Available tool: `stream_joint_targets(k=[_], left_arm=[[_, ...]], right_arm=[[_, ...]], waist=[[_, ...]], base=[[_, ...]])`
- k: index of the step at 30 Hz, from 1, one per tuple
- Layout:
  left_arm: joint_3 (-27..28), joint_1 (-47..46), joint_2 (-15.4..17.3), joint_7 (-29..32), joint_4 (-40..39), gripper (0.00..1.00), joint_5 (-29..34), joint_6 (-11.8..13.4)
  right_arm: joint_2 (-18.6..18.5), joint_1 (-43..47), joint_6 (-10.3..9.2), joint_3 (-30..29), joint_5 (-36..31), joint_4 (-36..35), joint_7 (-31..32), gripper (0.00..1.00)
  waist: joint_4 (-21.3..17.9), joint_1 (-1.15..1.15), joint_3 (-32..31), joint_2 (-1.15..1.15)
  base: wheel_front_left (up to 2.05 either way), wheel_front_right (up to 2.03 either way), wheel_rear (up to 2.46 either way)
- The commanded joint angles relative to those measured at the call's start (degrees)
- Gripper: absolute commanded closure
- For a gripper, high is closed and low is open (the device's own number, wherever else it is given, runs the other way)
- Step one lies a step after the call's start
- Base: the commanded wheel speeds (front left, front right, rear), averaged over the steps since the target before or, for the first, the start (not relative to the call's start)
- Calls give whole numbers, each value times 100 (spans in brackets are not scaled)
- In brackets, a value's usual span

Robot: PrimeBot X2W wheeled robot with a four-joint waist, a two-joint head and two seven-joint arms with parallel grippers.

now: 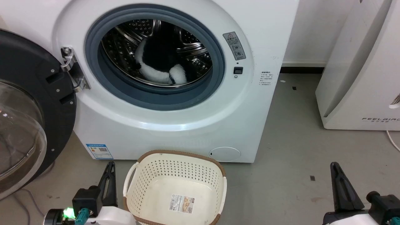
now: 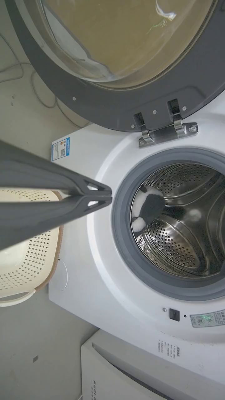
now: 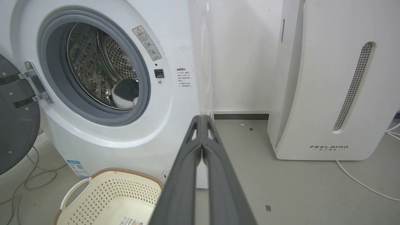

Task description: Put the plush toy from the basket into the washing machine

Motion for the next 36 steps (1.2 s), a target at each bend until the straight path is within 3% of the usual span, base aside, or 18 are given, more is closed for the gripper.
stream_joint_targets(k=[1,36], left_arm=[[-8,-6,-11,39,-57,100,49,-32],[-22,-15,-75,448,-340,100,120,-82]], right_arm=[[-1,-88,-1,13,-76,-21,43,100],[-2,-241,-3,143,-327,-54,454,100]], waist=[[-2,0,-1,0],[-79,0,-21,0]], base=[[0,0,0],[0,0,0]])
